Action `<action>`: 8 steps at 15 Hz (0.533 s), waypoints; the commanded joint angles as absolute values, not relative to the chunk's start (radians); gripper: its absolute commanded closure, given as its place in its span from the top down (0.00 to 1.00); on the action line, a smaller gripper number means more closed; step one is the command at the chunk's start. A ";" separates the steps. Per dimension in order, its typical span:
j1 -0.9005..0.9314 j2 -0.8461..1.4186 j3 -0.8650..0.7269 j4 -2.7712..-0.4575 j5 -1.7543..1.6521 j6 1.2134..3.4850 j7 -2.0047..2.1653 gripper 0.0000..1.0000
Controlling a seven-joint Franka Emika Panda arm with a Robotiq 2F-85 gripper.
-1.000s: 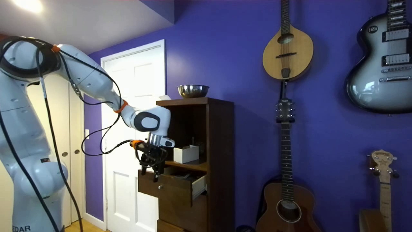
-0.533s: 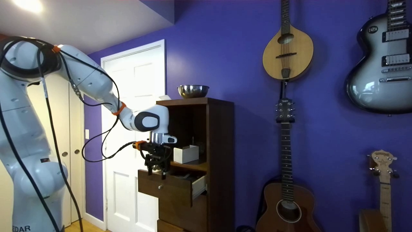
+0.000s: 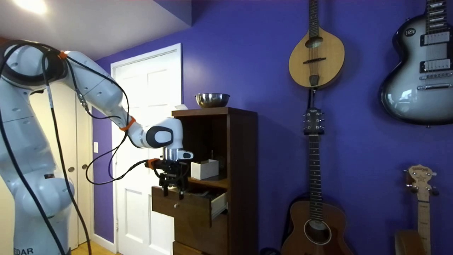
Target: Close the topmost drawer
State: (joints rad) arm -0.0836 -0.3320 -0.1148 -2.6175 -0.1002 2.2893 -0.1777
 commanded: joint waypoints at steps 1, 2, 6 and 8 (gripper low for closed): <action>-0.070 -0.334 -0.122 -2.636 -0.053 2.312 -0.186 1.00; -0.066 -0.331 -0.125 -2.638 -0.039 2.321 -0.195 1.00; -0.047 -0.308 -0.133 -2.643 0.025 2.390 -0.218 1.00; -0.040 -0.297 -0.134 -2.649 0.051 2.431 -0.230 1.00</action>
State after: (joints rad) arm -0.0589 -0.3200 -0.1190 -2.6382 0.0001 2.3670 -0.1948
